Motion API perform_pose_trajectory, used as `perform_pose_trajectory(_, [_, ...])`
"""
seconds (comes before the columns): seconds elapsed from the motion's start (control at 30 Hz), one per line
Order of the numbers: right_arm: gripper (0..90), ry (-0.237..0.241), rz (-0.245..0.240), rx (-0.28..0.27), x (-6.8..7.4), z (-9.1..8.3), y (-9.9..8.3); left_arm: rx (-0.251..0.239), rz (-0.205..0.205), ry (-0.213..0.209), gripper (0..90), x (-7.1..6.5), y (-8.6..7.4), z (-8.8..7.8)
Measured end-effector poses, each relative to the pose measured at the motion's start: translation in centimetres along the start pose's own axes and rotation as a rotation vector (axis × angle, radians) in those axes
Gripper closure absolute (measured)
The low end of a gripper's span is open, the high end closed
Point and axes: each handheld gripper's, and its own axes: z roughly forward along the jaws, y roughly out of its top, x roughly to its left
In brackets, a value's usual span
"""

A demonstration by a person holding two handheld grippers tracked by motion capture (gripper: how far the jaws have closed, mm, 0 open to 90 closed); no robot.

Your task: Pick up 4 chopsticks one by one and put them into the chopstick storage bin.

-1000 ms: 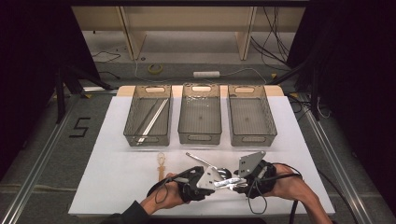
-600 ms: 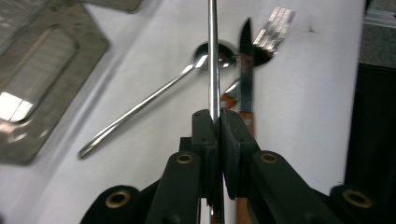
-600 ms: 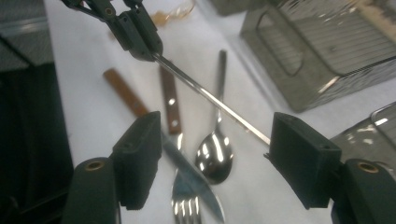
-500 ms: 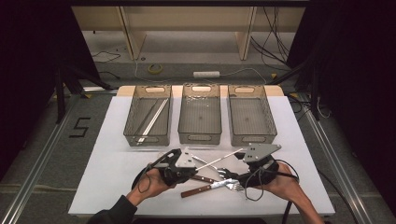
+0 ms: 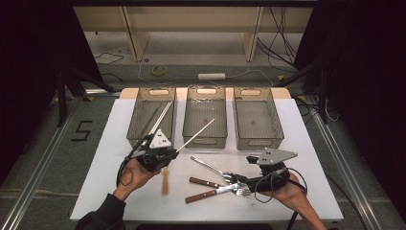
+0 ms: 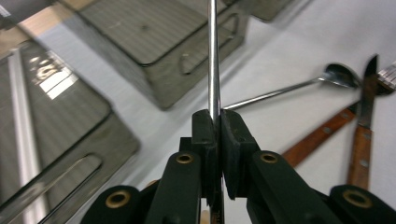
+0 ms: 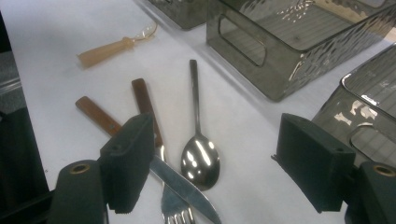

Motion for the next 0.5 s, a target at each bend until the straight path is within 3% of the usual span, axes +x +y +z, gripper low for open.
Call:
perform_pose_trajectory(0.27, [26.8, -0.004, 0.068, -0.037, -0.3, -0.1, -0.6, -0.036, -0.097, 0.060, 84.4, 2.6, -0.6, -1.0])
perform_pose_trajectory(0.5, [26.5, -0.007, 0.082, -0.045, -0.3, -0.2, -0.9, -0.048, -0.141, 0.087, 84.4, 4.0, -0.9, -1.6])
